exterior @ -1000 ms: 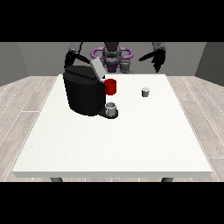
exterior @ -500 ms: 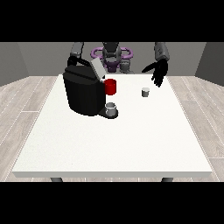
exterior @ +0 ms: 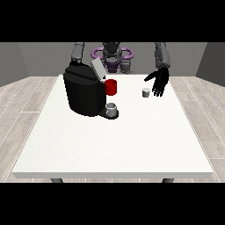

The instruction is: Insert the coffee pod into the coffee machine and close the lid

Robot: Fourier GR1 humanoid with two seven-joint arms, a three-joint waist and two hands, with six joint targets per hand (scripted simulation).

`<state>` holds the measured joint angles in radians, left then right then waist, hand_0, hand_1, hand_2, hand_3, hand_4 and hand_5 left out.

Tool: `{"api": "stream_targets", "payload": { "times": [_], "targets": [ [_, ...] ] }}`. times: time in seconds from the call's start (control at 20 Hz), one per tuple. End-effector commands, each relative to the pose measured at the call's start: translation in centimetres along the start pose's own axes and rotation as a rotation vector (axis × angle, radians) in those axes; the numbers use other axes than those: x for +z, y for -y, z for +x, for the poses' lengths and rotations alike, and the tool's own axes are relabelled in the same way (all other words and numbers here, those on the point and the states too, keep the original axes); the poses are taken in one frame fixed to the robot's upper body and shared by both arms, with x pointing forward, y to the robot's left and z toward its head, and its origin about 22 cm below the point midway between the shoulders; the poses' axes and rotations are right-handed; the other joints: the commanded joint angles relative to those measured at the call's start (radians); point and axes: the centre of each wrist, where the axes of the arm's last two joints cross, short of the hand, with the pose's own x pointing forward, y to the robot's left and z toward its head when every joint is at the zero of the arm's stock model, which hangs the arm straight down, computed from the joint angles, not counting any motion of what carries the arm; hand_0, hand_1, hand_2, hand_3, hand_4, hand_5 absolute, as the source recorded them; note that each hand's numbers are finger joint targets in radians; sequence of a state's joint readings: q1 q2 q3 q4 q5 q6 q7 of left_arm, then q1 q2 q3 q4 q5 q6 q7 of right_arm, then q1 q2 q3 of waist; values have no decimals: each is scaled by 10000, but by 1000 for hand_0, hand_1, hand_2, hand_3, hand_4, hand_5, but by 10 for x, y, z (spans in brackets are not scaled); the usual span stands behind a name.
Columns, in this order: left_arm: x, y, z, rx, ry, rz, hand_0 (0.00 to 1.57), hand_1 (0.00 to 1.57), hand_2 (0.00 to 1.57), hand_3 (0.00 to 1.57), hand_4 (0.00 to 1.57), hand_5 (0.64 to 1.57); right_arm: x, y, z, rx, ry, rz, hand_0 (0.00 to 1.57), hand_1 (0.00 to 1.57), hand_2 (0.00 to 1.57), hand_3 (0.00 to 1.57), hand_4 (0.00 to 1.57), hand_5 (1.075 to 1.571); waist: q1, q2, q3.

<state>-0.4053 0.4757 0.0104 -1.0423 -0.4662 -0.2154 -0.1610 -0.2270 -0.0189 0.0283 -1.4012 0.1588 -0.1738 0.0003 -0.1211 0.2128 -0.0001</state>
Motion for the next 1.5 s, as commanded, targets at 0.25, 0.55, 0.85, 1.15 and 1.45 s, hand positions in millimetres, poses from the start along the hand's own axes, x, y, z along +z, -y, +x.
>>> {"api": "stream_targets", "payload": {
  "times": [0.25,0.55,0.85,1.15,1.45],
  "targets": [
    [-16,42,-3,-1557,124,282,839,839,918,756,298,1571,-8,12,-10,350,-591,441,0,0,0,0,0,1571,-58,-189,-2],
    [-24,24,-6,-3088,201,529,924,924,1016,845,413,1571,-21,11,8,-166,-1,814,0,0,0,0,0,1571,-462,132,-3],
    [-25,52,-7,-4125,-501,-1247,877,877,1003,820,284,1571,4,-8,-36,117,-910,371,0,0,0,0,0,1571,-151,-450,3],
    [-36,37,-2,-4442,-460,-1633,792,792,979,866,399,1571,1,5,-46,790,-1265,-48,0,0,0,0,0,1571,41,-505,2],
    [-49,59,15,-3993,-6,-1601,1190,1190,1287,1216,506,1571,1,0,-46,1019,-1706,-66,0,0,0,0,0,1571,120,-1012,1]
  ]
}}
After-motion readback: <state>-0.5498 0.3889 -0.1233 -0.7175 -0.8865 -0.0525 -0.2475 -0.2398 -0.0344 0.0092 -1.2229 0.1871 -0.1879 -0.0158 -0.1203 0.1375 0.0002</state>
